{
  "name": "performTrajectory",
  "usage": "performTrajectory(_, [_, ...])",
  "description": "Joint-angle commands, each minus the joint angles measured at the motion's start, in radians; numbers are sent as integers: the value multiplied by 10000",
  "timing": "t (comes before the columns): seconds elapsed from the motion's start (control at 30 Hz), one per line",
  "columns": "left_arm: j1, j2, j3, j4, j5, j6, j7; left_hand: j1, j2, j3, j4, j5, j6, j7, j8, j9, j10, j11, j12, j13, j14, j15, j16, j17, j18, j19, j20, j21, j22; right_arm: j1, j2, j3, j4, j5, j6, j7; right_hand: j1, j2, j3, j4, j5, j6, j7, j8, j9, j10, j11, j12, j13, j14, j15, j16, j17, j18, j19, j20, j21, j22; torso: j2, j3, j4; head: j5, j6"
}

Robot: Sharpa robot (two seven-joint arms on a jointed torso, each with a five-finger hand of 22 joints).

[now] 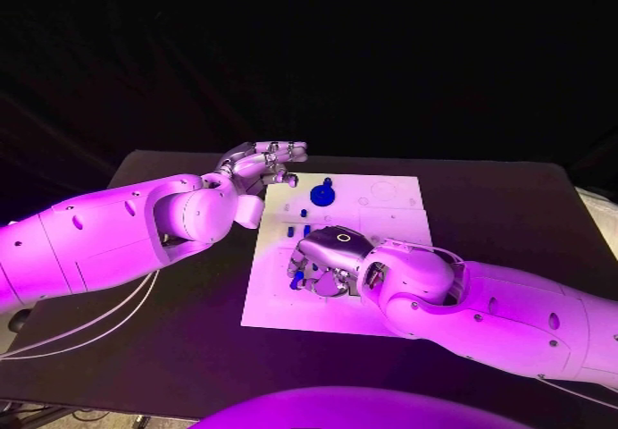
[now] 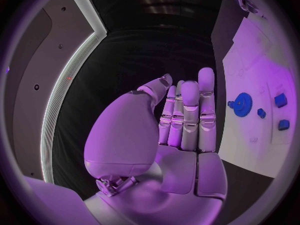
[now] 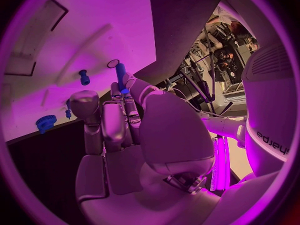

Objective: Assemble the parts on the task board

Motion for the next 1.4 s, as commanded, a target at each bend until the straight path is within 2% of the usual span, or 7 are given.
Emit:
performTrajectory(0.03, [2, 13, 6, 21, 23, 193, 41, 8, 5, -37, -4, 46, -63, 27, 34, -10, -51, 14, 51, 14, -87, 1, -59, -10, 190, -37, 17, -53, -17, -28, 29, -6, -68, -528, 139, -154, 160, 76, 85, -4, 32, 4, 46, -57, -11, 336, -299, 15, 11, 263, -54, 48, -5, -121, 54, 11, 51, 1, -10, 1, -2, 1, -23])
performTrajectory(0.47, [2, -3, 6, -1, 23, 203, 17, 12, 17, -50, -5, 48, -70, 31, 36, -10, -61, 18, 62, 15, -100, 6, -66, -28, 189, -38, 21, -70, -32, -44, -81, -12, -93, -936, 247, -491, 155, 70, 91, -9, 32, 6, 48, -58, -12, 339, -297, 10, 12, 262, -53, 43, -14, -123, 56, 13, 57, 9, -1, 2, -10, 32, -67])
performTrajectory(0.6, [2, -7, 6, -4, 23, 194, 13, 12, 17, -50, -5, 48, -70, 31, 36, -10, -61, 18, 62, 15, -100, 6, -66, -28, 189, -38, 21, -70, -32, -45, -92, -12, -75, -903, 444, -416, 154, 67, 98, -15, 32, 6, 48, -60, -12, 341, -297, 6, 13, 262, -52, 42, -18, -122, 52, 14, 54, 3, 0, 4, -7, 36, -86])
performTrajectory(0.83, [2, -2, 6, -4, 23, 189, 12, 12, 17, -50, -5, 48, -70, 31, 36, -10, -61, 18, 62, 15, -100, 6, -66, -28, 189, -38, 21, -70, -32, -44, 47, -22, -105, -880, 1112, -390, 128, 51, 102, -18, 30, 6, 53, -65, -14, 340, -289, -8, 13, 259, -47, 33, -34, -120, 45, 17, 51, -5, -8, -5, -3, 39, -96])
performTrajectory(1.2, [3, 4, 6, 10, 23, 193, 6, 12, 17, -50, -5, 48, -70, 31, 36, -10, -61, 18, 62, 15, -100, 6, -66, -28, 189, -38, 21, -70, -32, -44, 377, -111, -232, -1248, 1182, -649, 60, 23, 107, -15, 29, -6, 60, -84, -22, 319, -277, -52, 9, 254, -36, 29, -48, -119, 28, 28, 46, -17, -4, -7, 4, 34, -102])
performTrajectory(1.3, [3, 1, 6, 15, 23, 191, 3, 12, 17, -50, -5, 48, -70, 31, 36, -10, -61, 18, 62, 15, -100, 6, -66, -28, 189, -38, 21, -70, -32, -45, 412, -126, -252, -1272, 1085, -666, -56, -60, 119, -9, 27, -172, 114, -196, -69, 149, -215, -190, -18, 247, 5, 26, -65, -118, -2, 55, 30, -47, -3, -7, 2, 35, -97])
performTrajectory(1.4, [3, -4, 6, 20, 23, 186, 2, 12, 17, -50, -5, 48, -70, 31, 36, -10, -61, 18, 62, 15, -100, 6, -66, -28, 189, -38, 21, -70, -32, -45, 415, -136, -274, -1258, 1008, -659, -414, -391, 21, 68, 60, -728, 250, -503, -192, -549, -8, -581, -55, 217, 179, -25, -156, -93, -145, 171, -123, -289, -7, -7, 0, 42, -97])
